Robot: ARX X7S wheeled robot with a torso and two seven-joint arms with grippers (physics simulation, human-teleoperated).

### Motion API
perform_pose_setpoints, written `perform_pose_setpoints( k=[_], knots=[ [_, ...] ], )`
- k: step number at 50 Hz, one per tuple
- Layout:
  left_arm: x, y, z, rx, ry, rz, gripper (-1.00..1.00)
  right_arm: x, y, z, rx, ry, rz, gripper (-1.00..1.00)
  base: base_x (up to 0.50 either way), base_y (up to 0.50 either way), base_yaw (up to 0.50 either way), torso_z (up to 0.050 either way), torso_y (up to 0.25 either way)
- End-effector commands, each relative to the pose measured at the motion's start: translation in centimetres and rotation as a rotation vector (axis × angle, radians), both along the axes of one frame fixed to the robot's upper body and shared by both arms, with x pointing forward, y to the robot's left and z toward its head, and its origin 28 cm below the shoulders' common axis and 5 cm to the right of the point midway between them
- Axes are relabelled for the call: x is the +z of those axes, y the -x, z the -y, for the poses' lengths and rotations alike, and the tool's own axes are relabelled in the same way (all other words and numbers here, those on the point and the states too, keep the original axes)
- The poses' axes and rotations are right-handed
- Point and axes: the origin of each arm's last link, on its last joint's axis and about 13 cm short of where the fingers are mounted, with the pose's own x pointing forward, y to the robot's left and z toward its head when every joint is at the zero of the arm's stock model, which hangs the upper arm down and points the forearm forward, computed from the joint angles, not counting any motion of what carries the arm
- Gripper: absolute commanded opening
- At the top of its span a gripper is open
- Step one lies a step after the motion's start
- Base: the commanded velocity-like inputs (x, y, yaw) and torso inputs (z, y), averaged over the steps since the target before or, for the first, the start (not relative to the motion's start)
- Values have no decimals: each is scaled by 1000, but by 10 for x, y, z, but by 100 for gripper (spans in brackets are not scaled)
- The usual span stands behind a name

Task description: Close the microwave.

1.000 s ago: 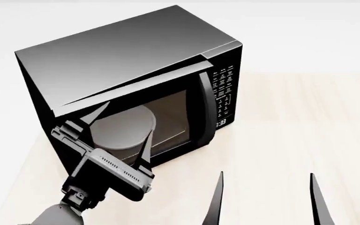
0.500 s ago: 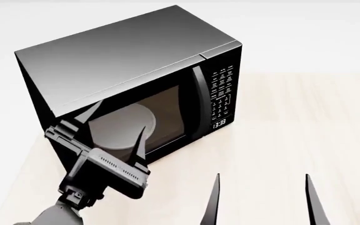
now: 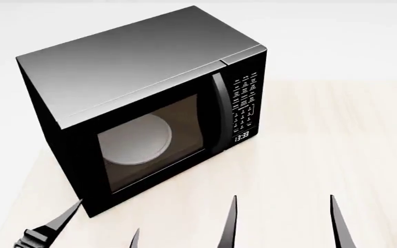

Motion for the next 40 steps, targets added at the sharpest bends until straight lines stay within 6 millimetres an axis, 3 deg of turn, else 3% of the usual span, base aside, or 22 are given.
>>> perform_pose_setpoints(
  k=[1, 16, 23, 31, 34, 40],
  knots=[
    [0, 51, -7, -37, 6, -96, 100, -2, 0, -1, 1, 5, -5, 100, 0, 0, 0, 0, 0],
    [52, 45, -68, 274, 75, 5, 100, -5, -2, 1, -23, 13, -26, 100, 0, 0, 0, 0, 0],
    [67, 47, -93, 433, 118, 92, 100, 5, -15, 20, -143, -77, -77, 100, 0, 0, 0, 0, 0],
    [98, 43, -113, 632, 143, 273, 100, 38, -31, 61, -372, -144, 32, 100, 0, 0, 0, 0, 0],
    [123, 46, -121, 726, 155, 389, 100, 66, -27, 81, -527, -218, 141, 100, 0, 0, 0, 0, 0],
    [146, 56, -133, 829, 168, 502, 100, 94, -16, 105, -673, -249, 270, 100, 0, 0, 0, 0, 0]
  ],
)
